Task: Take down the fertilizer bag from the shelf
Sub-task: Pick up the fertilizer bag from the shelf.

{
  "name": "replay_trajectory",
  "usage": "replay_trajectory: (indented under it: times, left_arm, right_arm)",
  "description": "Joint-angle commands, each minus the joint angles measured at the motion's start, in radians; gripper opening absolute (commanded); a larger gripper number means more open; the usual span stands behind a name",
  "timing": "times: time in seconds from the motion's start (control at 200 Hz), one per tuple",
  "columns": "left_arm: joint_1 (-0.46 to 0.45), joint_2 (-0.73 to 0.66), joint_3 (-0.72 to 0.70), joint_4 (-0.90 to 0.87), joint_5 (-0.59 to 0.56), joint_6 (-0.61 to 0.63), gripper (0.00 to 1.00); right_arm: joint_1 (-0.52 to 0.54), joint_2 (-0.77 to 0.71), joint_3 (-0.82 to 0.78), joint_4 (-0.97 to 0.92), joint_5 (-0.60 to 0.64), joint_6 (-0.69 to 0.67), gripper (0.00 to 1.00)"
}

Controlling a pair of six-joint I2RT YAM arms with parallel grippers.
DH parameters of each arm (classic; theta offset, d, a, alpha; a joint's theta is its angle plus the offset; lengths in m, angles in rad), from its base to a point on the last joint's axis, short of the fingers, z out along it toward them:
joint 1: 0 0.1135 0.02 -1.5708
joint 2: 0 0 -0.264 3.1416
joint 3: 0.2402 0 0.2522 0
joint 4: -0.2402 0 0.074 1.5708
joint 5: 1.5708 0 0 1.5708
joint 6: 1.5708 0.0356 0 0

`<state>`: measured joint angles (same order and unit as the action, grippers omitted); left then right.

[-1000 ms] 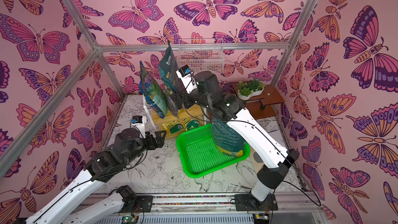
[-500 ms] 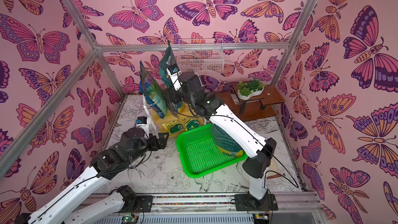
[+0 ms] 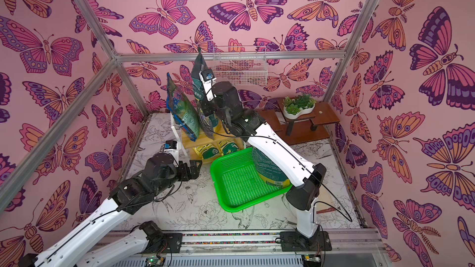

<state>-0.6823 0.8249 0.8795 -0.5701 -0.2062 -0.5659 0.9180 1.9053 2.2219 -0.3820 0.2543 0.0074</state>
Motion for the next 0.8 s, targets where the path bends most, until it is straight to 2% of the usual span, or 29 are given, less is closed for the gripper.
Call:
replay_trajectory:
  times: [0.0,0.36,0.796]
  left_arm:
    - [0.009,-0.009,-0.020,-0.010,0.006,0.008,1.00]
    - [0.010,-0.002,-0.036,0.006,0.012,0.009,1.00]
    - [0.010,0.028,-0.033,0.026,0.038,-0.007,1.00]
  right_arm:
    - [0.004,0.009,0.047,0.013,-0.007,0.005,0.00]
    - [0.004,-0.087,0.108,-0.016,-0.003,-0.082,0.00]
    - [0.004,-0.279,-0.027,0.012,-0.070,-0.078,0.00]
